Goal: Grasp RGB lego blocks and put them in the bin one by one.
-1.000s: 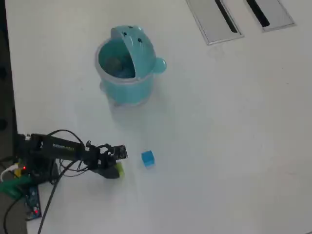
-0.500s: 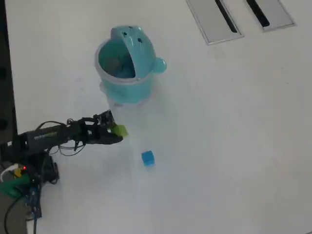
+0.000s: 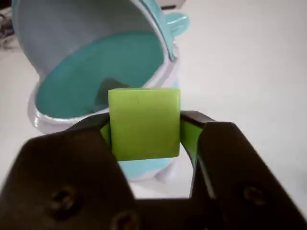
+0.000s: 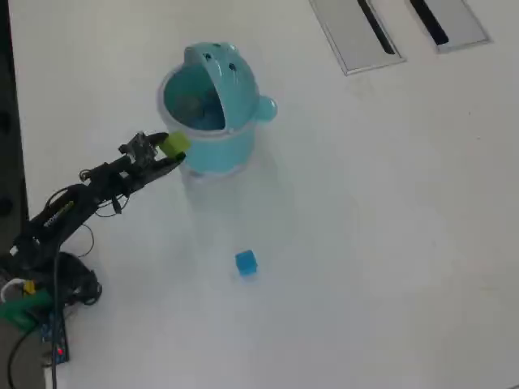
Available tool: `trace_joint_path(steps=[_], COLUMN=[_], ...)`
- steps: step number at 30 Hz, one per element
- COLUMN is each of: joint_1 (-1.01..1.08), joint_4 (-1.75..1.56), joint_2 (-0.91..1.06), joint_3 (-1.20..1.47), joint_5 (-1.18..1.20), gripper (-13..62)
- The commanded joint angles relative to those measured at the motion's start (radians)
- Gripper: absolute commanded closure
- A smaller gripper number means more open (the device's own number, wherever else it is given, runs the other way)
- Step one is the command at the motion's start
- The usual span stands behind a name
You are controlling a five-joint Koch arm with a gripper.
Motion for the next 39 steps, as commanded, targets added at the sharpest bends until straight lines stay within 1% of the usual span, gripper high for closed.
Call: trace_joint_path(steps=[1,3,9,15,18,30,31,32,35,39], joint_1=[-0.011,-0.063,-0.106,-0.120,-0.140,-0.170,-0.170,-0.172,-0.172,-0.167], joint_4=[-0.114,-0.229,-0.333,-0.400,-0.445,-0.535,-0.538,-0.532,-0.528,-0.529], joint_2=[0.031,0.002,-0.103,-0.176,-0.276,-0.446,-0.453,-0.459,-0.474,-0.489], joint_3=[-0.103,-0.132,-0.233,-0.270,-0.350,-0.379,-0.380,-0.371,-0.364,-0.373], joint_5=[0.002,-0.009,-0.064,-0.114,-0.127,-0.140,-0.141,-0.184,-0.258,-0.282], gripper=[40.8,40.8,40.9,40.9,40.9,40.3,39.5,34.5,27.2,22.3])
